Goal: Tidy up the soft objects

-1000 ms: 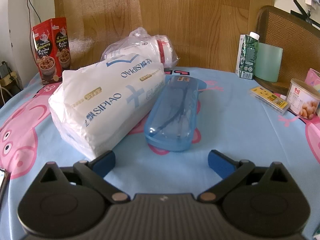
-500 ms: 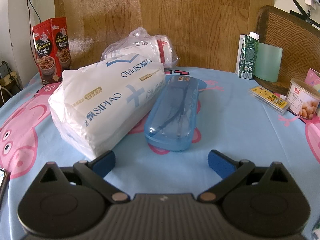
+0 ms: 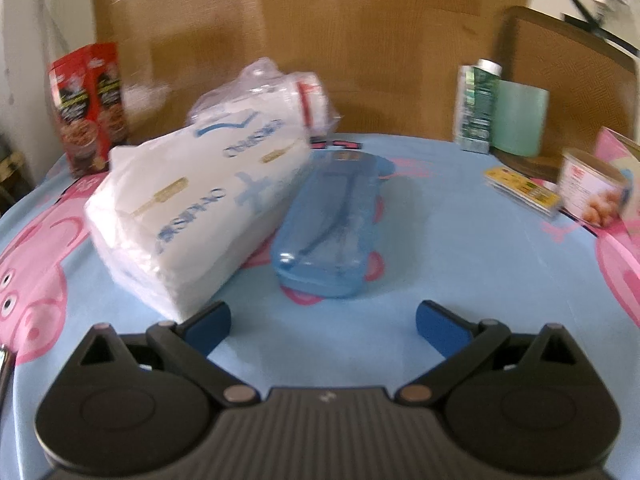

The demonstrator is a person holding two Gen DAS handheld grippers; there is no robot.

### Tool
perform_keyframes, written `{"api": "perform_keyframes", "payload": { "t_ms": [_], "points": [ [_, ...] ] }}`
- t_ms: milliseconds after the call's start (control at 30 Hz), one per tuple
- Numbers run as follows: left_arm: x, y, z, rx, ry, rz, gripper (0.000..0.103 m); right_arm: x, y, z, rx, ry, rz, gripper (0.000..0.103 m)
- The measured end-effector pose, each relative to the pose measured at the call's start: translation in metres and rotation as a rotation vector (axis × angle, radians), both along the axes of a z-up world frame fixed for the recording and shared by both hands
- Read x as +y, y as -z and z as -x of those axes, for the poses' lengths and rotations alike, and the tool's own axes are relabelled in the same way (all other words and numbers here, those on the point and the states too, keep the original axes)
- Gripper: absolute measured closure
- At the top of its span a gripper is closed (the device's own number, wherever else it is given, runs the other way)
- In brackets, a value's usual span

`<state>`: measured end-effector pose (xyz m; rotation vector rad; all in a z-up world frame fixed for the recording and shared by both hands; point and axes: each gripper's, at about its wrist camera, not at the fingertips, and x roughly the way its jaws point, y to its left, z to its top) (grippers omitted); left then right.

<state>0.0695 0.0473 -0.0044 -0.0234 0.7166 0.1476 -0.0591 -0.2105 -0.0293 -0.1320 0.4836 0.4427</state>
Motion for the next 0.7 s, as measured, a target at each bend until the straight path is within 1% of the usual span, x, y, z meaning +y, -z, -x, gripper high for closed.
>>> {"api": "perform_keyframes", "payload": {
  "t_ms": [67,133,167,200,267,333,400,433,467,500,567,600,633,667,700],
  "points": [
    [-0.009,-0.001,0.006,-0.012,0.063,-0.003,0.004,-0.018,0.001,0.008,-0.01,0.093,-0.005,0.026],
    [-0.023,-0.003,0.017,-0.022,0.142,0.038,0.005,-0.037,0.003,0.02,-0.026,0.183,-0.025,0.026],
    [-0.034,-0.006,0.023,-0.028,0.199,0.078,0.007,-0.044,0.005,0.026,-0.036,0.222,-0.032,0.026],
    [-0.048,-0.009,0.03,-0.032,0.269,0.116,0.008,-0.052,0.007,0.033,-0.051,0.274,-0.038,0.025],
    [-0.078,-0.017,0.042,-0.034,0.419,0.162,0.013,-0.061,0.012,0.045,-0.082,0.35,-0.045,0.024],
    [-0.112,-0.026,0.053,-0.024,0.576,0.2,0.018,-0.072,0.017,0.054,-0.114,0.408,-0.056,0.018],
    [-0.145,-0.028,0.061,0.021,0.715,0.246,0.024,-0.08,0.019,0.056,-0.129,0.418,-0.057,0.018],
    [-0.159,-0.028,0.063,0.049,0.768,0.259,0.027,-0.081,0.02,0.058,-0.134,0.413,-0.054,0.017],
    [-0.176,-0.026,0.065,0.087,0.826,0.269,0.034,-0.082,0.02,0.059,-0.143,0.409,-0.048,0.016],
    [-0.19,-0.023,0.066,0.119,0.866,0.277,0.04,-0.078,0.02,0.061,-0.151,0.41,-0.038,0.012],
    [-0.215,-0.016,0.068,0.19,0.938,0.298,0.046,-0.078,0.023,0.063,-0.167,0.409,-0.022,0.011],
    [-0.222,-0.012,0.068,0.214,0.954,0.307,0.048,-0.081,0.023,0.063,-0.168,0.403,-0.029,0.012],
    [-0.228,-0.011,0.068,0.221,0.963,0.313,0.048,-0.084,0.024,0.066,-0.168,0.4,-0.041,0.014],
    [-0.235,-0.01,0.069,0.218,0.974,0.308,0.05,-0.087,0.025,0.066,-0.161,0.388,-0.064,0.018],
    [-0.239,-0.01,0.07,0.216,0.979,0.303,0.055,-0.089,0.025,0.067,-0.162,0.373,-0.084,0.026]
  ]
}}
